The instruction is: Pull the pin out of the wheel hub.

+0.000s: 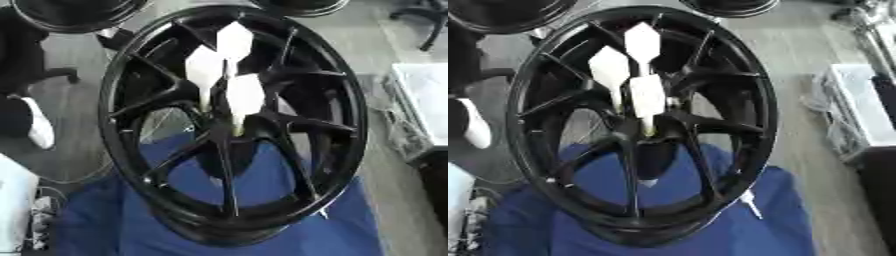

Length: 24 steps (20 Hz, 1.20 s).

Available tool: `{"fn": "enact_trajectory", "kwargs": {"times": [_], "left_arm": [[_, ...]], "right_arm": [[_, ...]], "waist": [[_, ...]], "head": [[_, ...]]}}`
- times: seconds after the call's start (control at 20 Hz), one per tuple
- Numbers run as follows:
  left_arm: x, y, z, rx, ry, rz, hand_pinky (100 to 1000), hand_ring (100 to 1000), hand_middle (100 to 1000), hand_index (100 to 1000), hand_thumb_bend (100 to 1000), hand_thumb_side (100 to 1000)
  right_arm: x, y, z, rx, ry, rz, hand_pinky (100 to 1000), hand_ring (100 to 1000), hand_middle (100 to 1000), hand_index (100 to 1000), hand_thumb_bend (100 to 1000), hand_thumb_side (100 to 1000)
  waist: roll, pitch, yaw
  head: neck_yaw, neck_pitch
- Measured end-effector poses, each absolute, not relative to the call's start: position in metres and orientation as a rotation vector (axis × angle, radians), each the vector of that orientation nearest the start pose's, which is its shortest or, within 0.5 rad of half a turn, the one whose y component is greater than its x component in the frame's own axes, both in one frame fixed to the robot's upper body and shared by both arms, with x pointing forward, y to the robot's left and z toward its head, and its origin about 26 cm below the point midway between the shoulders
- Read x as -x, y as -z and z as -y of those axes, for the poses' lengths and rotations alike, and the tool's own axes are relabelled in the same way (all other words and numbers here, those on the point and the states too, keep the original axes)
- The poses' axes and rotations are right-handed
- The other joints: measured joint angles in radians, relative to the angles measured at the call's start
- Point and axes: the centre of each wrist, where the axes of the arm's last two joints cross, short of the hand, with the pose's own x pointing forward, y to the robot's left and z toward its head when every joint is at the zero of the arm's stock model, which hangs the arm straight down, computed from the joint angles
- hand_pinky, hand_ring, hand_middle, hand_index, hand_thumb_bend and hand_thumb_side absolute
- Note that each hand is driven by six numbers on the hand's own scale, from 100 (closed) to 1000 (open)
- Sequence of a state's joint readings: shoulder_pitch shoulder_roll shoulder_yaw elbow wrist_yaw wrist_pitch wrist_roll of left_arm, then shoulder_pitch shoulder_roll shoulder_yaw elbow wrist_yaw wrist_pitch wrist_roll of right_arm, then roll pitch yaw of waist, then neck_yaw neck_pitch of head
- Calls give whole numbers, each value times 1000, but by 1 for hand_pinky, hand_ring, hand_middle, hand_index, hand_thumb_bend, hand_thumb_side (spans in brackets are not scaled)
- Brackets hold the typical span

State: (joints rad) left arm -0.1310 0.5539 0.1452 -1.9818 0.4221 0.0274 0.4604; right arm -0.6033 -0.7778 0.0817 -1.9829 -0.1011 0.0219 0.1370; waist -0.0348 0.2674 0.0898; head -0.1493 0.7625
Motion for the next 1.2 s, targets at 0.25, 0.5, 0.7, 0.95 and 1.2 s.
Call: {"fn": "enact_trajectory", "kwargs": {"times": [0.25, 0.5, 0.7, 0.95, 1.2], "left_arm": [[-277, -194, -343, -323, -270, 2105, 720, 898, 782, 753, 735, 450], [-277, -194, -343, -322, -270, 2105, 720, 899, 783, 753, 735, 450], [-277, -194, -343, -322, -270, 2105, 720, 899, 783, 753, 735, 450], [-277, -193, -343, -323, -269, 2103, 721, 899, 783, 754, 733, 450], [-276, -192, -344, -325, -269, 2098, 721, 900, 784, 754, 733, 450]], "right_arm": [[-302, -321, 273, 328, -1002, 2344, 728, 588, 600, 851, 100, 455], [-302, -321, 272, 325, -1007, 2341, 728, 588, 600, 851, 100, 456], [-303, -321, 272, 324, -1010, 2339, 728, 588, 600, 851, 100, 456], [-303, -319, 269, 304, -1054, 2324, 756, 644, 683, 873, 100, 598], [-304, -316, 263, 322, -1208, 2260, 786, 708, 733, 881, 100, 591]], "waist": [[0, 0, 0], [-1, 0, 0], [-3, 0, 0], [-6, 0, -2], [-8, 0, -4]], "head": [[1, 0], [5, 0], [7, 0], [14, 0], [17, 0]]}}
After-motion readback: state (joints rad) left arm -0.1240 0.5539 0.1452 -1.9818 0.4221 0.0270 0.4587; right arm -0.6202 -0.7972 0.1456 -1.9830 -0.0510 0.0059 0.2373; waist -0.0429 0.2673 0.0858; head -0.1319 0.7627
